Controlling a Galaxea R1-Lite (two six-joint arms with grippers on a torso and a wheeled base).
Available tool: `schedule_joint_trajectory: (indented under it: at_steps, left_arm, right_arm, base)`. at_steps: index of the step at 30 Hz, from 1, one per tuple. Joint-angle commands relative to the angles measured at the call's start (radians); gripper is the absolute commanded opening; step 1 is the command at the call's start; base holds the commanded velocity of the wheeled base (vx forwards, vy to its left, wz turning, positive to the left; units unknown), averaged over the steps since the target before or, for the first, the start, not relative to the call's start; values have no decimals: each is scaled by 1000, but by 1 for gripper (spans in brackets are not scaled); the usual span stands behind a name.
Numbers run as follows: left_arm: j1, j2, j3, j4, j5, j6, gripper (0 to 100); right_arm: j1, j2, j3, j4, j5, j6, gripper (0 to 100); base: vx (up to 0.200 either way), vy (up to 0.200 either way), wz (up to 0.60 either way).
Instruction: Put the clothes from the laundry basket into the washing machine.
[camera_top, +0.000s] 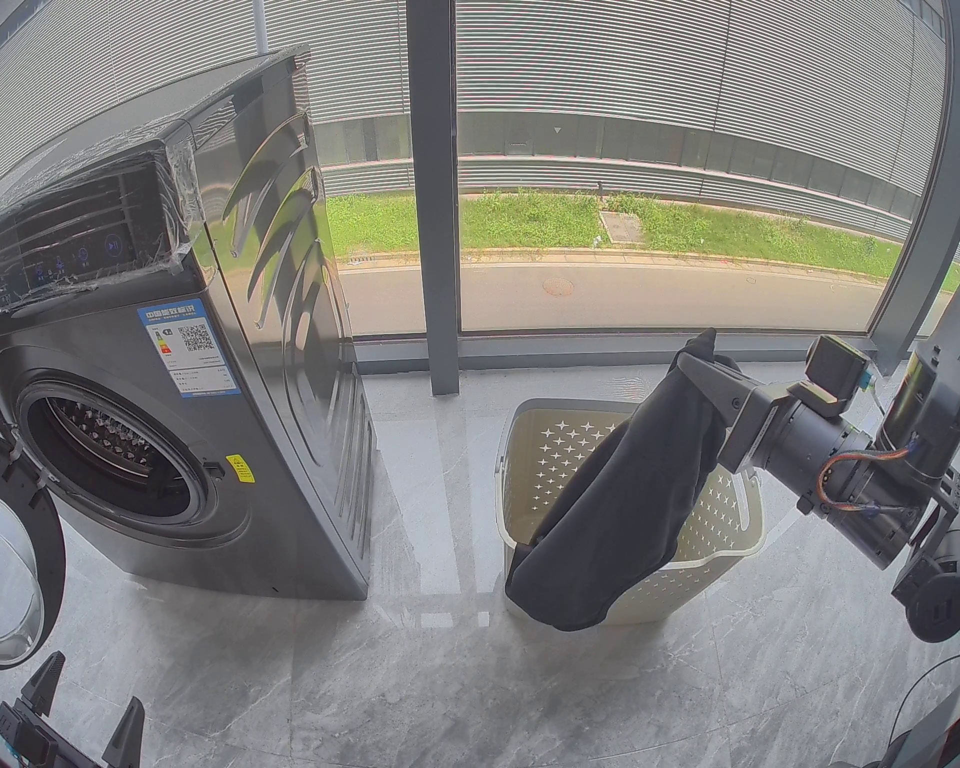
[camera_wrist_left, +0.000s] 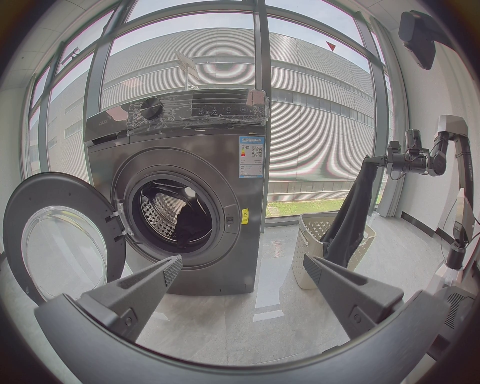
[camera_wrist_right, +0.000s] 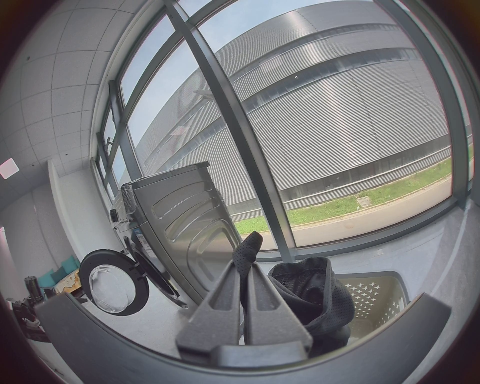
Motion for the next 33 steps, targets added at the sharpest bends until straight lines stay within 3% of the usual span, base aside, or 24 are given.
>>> schedule_joint_trajectory:
  at_steps: [1,4,6,7,8,11,33]
  left_arm:
    - [0,-16,18,0,0,2,100]
    - [0,-16,18,0,0,0,100]
    - [2,-16,18,0,0,2,100]
    - [0,-16,18,0,0,2,100]
    - [0,-16,18,0,0,0,100]
    - [0,-16,18,0,0,0,100]
    - [0,-16,18,0,0,0,100]
  right_arm:
    - [8,-28,-2,2,-8,-3,0]
    - [10,-31,0,0,-25,-3,0]
    - [16,-32,-5,4,-79,-5,0]
    - [16,-32,-5,4,-85,-5,0]
    - [36,-32,-5,5,-137,-6,0]
    - [46,-36,-6,33,-189,-9,0]
    - [117,-52,-28,30,-177,-19,0]
  base:
    - [-200,0,0]
    - [-67,0,0]
    - [0,0,0]
    - [0,0,0]
    - [0,0,0]
    - [0,0,0]
    - [0,200,0]
